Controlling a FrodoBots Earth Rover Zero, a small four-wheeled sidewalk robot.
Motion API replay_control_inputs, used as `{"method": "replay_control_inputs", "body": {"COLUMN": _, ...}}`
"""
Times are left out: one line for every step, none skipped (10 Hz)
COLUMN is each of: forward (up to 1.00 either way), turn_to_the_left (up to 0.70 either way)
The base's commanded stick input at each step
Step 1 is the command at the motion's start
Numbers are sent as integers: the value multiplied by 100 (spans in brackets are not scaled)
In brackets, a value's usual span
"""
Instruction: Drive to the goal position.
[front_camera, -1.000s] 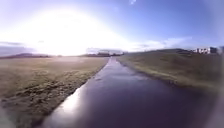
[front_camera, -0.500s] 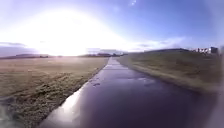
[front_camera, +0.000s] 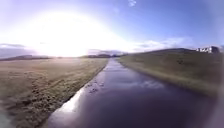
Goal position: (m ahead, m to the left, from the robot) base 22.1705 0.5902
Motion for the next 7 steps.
{"method": "replay_control_inputs", "body": {"forward": 100, "turn_to_the_left": 0}}
{"method": "replay_control_inputs", "body": {"forward": 100, "turn_to_the_left": 0}}
{"method": "replay_control_inputs", "body": {"forward": 100, "turn_to_the_left": 0}}
{"method": "replay_control_inputs", "body": {"forward": 100, "turn_to_the_left": 0}}
{"method": "replay_control_inputs", "body": {"forward": 100, "turn_to_the_left": 0}}
{"method": "replay_control_inputs", "body": {"forward": 100, "turn_to_the_left": 0}}
{"method": "replay_control_inputs", "body": {"forward": 100, "turn_to_the_left": 0}}
